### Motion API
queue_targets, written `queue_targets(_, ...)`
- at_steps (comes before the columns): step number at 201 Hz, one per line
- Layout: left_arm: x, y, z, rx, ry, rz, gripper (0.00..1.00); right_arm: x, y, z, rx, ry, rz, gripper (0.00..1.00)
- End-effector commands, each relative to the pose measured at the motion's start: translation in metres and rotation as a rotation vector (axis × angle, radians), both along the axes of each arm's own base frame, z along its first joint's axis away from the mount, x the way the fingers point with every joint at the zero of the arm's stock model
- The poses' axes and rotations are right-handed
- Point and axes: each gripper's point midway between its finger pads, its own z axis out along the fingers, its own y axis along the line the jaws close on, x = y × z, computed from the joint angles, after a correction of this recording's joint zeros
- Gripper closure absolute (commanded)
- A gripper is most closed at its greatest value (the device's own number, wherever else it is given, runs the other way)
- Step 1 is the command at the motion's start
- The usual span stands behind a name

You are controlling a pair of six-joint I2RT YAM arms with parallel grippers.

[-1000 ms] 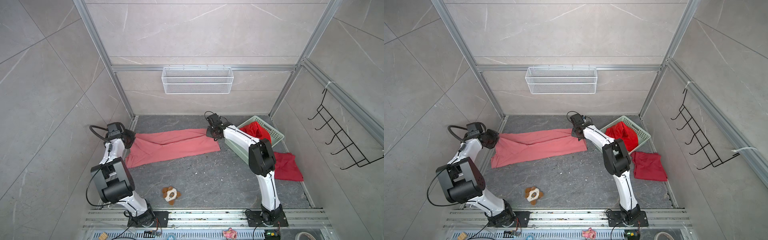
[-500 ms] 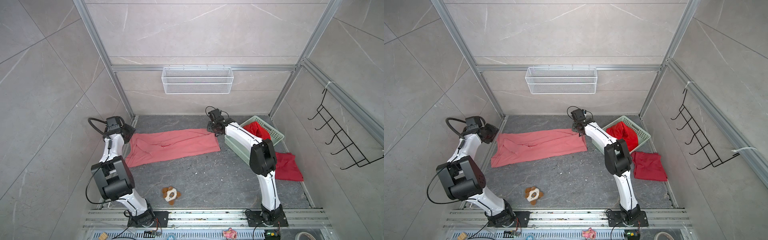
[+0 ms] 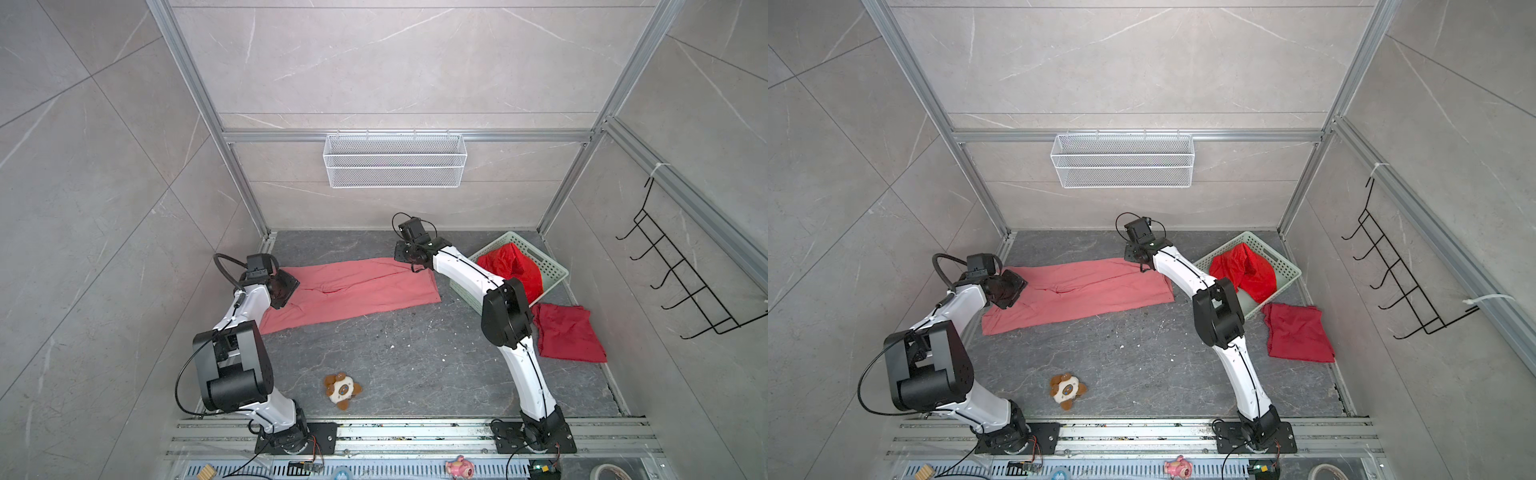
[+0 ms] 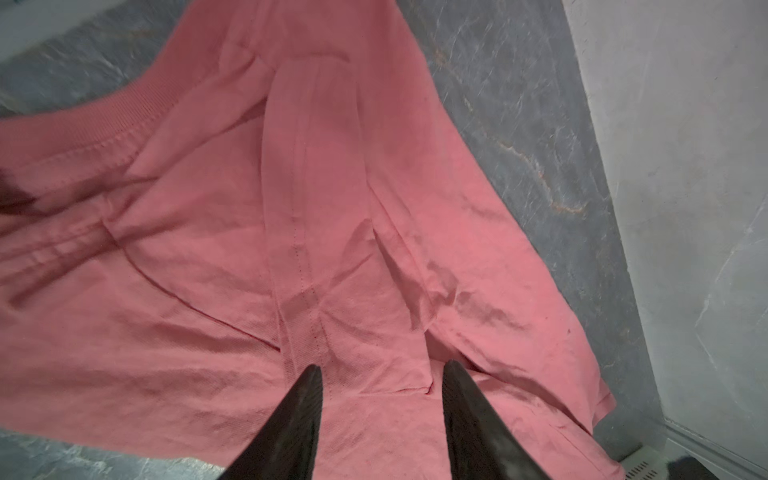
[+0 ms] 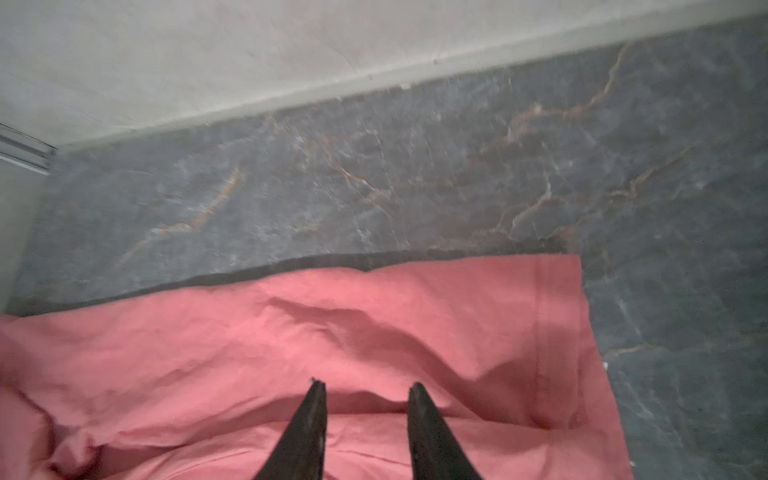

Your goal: Fold and stack the t-shirts

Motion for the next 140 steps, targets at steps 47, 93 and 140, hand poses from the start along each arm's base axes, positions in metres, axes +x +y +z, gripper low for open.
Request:
queue_targets(47,0.003,-0.003,-0.054,-0.045,0.062,0.035,0.49,-0.034,-0.036,-0.076,-0.113,0.167,-0.071,0.71)
queue_targets(93,0.025,0.002,-0.085,-0.052,0.120,0.026,0.49,-0.060,-0.054,-0.106,-0.135,0.251,-0.087,0.72)
queue_targets(140,0.078,-0.004,-0.075,-0.082,0.064,-0.083,0.50,-0.103,-0.058,-0.122,-0.061,0.370,-0.080,0.73)
